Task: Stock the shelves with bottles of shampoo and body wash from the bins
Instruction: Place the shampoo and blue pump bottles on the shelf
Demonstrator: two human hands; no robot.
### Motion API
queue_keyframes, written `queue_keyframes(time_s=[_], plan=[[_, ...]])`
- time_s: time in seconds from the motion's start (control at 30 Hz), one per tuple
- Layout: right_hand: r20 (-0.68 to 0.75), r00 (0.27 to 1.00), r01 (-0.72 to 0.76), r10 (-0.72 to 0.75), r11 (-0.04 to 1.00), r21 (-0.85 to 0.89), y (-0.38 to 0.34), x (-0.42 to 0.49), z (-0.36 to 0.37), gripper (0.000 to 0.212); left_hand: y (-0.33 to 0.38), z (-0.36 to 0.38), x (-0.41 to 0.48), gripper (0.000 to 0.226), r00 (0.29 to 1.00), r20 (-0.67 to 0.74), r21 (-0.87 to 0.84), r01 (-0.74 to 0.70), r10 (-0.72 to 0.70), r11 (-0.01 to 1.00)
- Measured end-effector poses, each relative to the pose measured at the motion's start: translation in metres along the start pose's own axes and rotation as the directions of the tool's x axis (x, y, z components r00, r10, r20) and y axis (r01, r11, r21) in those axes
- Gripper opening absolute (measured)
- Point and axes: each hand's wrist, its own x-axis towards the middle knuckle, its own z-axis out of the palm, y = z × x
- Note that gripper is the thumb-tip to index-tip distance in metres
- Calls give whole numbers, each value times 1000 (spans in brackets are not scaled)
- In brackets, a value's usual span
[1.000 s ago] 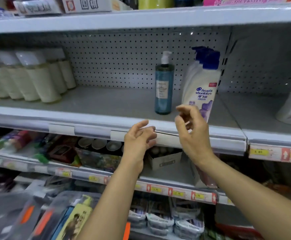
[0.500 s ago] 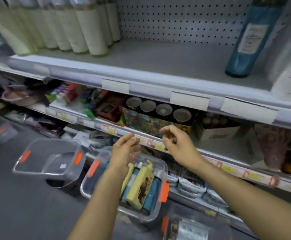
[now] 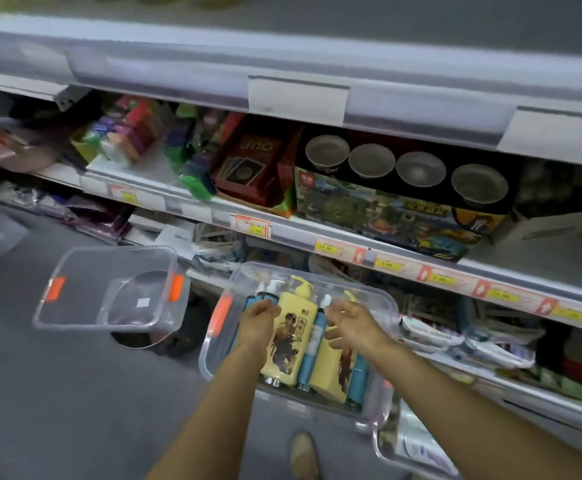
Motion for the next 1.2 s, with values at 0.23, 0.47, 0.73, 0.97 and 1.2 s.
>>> queue_keyframes(time_s=[0.23,0.47,0.73,0.97,1.2], plan=[[45,967,-254,250,957,141,26,48,42,55,-13,-11,47,31,995,78,241,39,-59,970],[-62,931,-338,359,916,218,54,82,69,66,-37,-10,88,50,968,226,427,2,-110,904],[-37,938,-312,344,889,334,42,59,69,30,-37,-18,82,47,956,256,411,28,-145,911],[-36,983,-159,177,944,288,23,23,44,25,-40,-36,48,56,929,354,217,29,-106,976],[-18,1000,1,2,986,165,-6,-30,13,30,-13,-27,-21,66,883,469,140,-108,30,984]])
